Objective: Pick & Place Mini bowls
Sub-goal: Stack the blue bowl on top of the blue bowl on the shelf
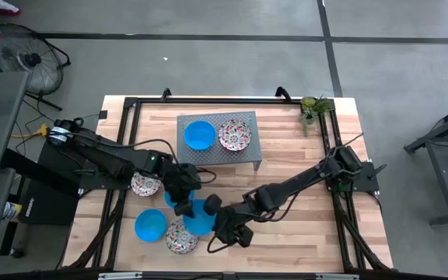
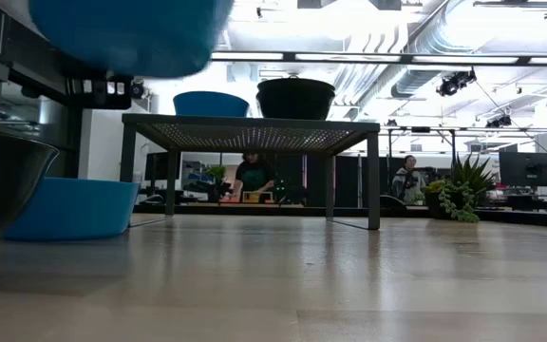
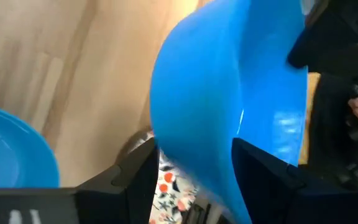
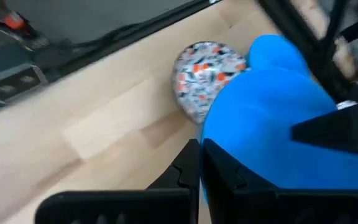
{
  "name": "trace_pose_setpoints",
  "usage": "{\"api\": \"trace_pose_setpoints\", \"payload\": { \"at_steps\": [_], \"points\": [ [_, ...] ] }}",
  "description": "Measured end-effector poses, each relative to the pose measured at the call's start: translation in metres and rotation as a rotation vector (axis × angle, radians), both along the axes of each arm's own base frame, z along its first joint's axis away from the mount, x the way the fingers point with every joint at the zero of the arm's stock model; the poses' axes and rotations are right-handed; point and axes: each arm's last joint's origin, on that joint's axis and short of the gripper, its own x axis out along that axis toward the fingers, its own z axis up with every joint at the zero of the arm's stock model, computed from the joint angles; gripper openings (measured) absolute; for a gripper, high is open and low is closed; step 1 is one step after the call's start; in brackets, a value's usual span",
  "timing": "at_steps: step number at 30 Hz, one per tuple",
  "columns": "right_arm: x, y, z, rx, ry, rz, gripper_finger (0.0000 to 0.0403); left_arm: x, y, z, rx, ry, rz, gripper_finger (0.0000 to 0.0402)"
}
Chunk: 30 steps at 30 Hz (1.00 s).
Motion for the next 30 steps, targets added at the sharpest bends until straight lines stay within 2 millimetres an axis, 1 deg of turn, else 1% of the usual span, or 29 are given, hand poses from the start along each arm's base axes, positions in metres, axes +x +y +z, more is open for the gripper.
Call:
{"api": "trace_pose_setpoints", "payload": {
  "at_steps": [6, 13, 16, 21, 29, 30],
  "points": [
    [-0.0022, -0.0003, -0.0020, 0.036, 0.049, -0.047, 0.0000, 0.0009, 0.0017, -0.0010, 0.057, -0.012, 0.051, 0.0195],
    [-0.0029, -0.0006, -0.0026, 0.066, 0.074, -0.075, 0.0000, 0.0023, 0.0025, -0.0041, 0.100, -0.015, 0.066, 0.0195],
    [-0.0032, -0.0007, -0.0029, 0.078, 0.085, -0.083, 0.0000, 0.0033, 0.0029, -0.0075, 0.119, -0.006, 0.077, 0.0184],
    [-0.0030, -0.0009, -0.0027, 0.088, 0.088, -0.091, 0.0000, 0.0039, 0.0031, -0.0069, 0.132, -0.023, 0.072, 0.0135],
    [-0.0035, -0.0013, -0.0019, 0.100, 0.100, -0.108, 0.0000, 0.0040, 0.0040, -0.0073, 0.155, -0.031, 0.073, 0.0018],
    [-0.0033, -0.0012, -0.0008, 0.104, 0.096, -0.109, 0.0000, 0.0041, 0.0041, -0.0073, 0.159, -0.033, 0.072, 0.0011]
  ]
}}
